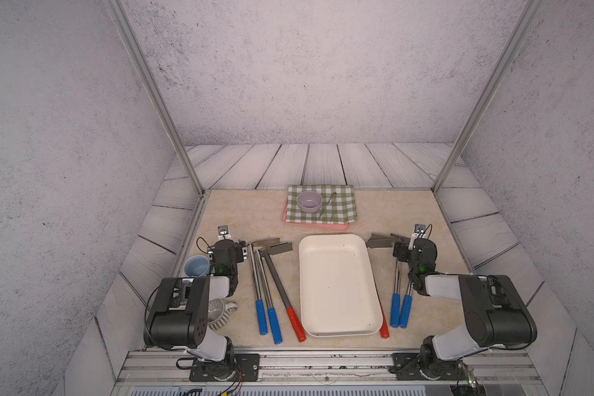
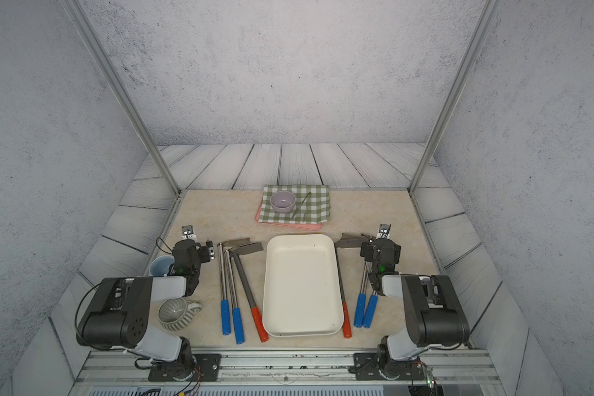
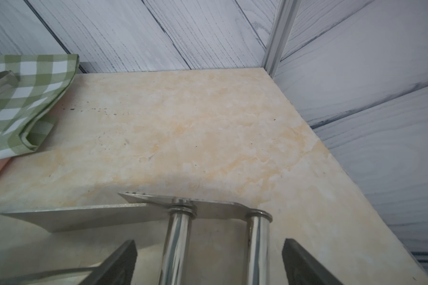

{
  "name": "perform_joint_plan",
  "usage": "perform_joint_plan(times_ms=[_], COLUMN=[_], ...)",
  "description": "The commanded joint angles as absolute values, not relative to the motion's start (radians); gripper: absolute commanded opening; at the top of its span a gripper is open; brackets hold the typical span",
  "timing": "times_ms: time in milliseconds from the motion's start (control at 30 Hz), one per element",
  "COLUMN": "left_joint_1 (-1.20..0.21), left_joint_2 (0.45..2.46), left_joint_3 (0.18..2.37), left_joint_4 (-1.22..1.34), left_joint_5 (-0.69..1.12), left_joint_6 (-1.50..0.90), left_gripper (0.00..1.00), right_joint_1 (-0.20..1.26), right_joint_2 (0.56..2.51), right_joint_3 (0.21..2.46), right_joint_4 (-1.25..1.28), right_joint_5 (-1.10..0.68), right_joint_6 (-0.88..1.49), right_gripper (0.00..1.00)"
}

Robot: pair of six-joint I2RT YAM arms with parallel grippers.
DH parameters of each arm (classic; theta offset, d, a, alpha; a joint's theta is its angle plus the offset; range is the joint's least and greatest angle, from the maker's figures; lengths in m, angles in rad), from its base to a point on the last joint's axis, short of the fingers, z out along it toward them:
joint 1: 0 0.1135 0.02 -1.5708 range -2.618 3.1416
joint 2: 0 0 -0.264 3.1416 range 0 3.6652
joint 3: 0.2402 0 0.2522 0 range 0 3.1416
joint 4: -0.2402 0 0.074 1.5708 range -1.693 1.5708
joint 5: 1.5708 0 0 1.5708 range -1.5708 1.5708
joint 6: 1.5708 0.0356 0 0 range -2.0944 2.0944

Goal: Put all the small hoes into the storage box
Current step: Move the storage box to the center of the board.

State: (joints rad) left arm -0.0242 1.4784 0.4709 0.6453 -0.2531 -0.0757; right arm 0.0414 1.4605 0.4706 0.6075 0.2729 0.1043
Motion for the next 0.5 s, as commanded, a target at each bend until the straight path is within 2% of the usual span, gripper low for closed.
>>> perform_joint_plan(times_ms=[0,67,167,200,233,333,400,467], left_joint_1=[-0.026,-0.026,-0.026,-0.025,-0.026,-0.025,-0.026,-0.027], left_joint_2=[1.320,1.259,1.198,1.181,1.163,1.113,1.091,1.060], left_joint_3=[0.637,0.721,0.812,0.840,0.858,0.897,0.909,0.891], left_joint_4=[0.313,0.145,-0.074,-0.150,-0.208,-0.396,-0.483,-0.514], left_joint_5=[-0.318,-0.302,-0.252,-0.229,-0.214,-0.226,-0.166,-0.083], left_joint_6=[-0.130,-0.162,-0.190,-0.191,-0.199,-0.292,-0.304,-0.317], left_gripper=[0.89,0.89,0.82,0.77,0.73,0.69,0.62,0.60], right_joint_1=[0.036,0.038,0.042,0.047,0.055,0.074,0.078,0.085], right_joint_2=[1.329,1.301,1.277,1.265,1.253,1.201,1.166,1.146], right_joint_3=[0.614,0.691,0.785,0.813,0.834,0.896,0.948,0.986], right_joint_4=[0.316,0.166,-0.042,-0.115,-0.167,-0.341,-0.476,-0.572], right_joint_5=[0.342,0.297,0.209,0.189,0.187,0.149,0.102,0.041], right_joint_6=[0.188,0.221,0.304,0.324,0.341,0.413,0.490,0.512], right_gripper=[0.93,0.94,0.95,1.00,1.00,1.00,1.00,1.00])
